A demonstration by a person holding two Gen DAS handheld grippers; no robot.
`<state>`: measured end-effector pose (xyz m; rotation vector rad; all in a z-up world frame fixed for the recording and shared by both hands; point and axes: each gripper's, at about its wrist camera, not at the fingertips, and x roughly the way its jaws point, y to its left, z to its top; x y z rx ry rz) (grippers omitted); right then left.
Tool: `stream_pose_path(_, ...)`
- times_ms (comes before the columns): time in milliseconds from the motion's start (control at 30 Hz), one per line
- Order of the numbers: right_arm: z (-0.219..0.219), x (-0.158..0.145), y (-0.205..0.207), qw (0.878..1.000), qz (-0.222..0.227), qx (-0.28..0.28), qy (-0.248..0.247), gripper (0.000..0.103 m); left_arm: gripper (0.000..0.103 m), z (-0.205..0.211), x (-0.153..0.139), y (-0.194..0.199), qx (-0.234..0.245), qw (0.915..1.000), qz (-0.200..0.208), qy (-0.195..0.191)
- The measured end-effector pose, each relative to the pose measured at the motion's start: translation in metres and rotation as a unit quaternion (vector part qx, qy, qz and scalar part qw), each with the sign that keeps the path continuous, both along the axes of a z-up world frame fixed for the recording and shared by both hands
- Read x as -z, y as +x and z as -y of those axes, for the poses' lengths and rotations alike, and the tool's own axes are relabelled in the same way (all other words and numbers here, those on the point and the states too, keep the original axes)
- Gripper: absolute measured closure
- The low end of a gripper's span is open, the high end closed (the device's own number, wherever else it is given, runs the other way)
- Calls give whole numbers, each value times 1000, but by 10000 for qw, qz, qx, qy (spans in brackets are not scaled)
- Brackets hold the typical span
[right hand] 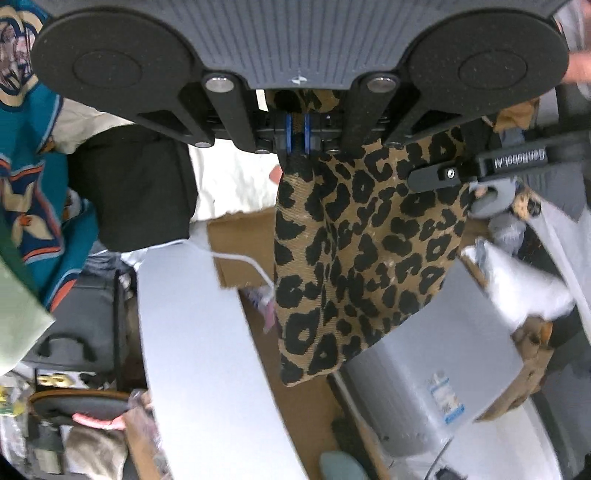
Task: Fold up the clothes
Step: 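Carry the hanging pants with both grippers toward the black cushion beside the bed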
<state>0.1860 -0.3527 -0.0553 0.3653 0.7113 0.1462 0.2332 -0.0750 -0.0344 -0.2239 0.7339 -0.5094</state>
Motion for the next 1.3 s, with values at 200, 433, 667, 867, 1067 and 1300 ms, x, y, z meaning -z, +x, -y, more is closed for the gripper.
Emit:
stream_pose_path(200, -11, -44, -32, 9990, 246, 360, -7, 99, 81, -5, -31, -31, -160, 9990, 371, -211)
stream_pose_path(433, -22, -36, -63, 9976, 453, 513, -57, 99, 81, -7, -27, -59, -73, 9985, 534, -84)
stream_pose_path(667, -35, -30, -74, 9968, 576, 234, -500, 98, 81, -9, -28, -69, 12, 9985, 550, 9)
stream_pose_path(867, -37, -26, -74, 9980, 386, 4, -495, 98, 81, -13, -27, -76, 135, 9982, 548, 196)
stream_pose_path(1067, -36, -27, -74, 9981, 446, -46, -419, 98, 81, -19, -28, -79, 256, 9977, 595, 189)
stream_pose_path(1300, -36, -28, -76, 9978, 501, -197, -397, 98, 81, -26, -30, -88, 389, 9965, 709, 222)
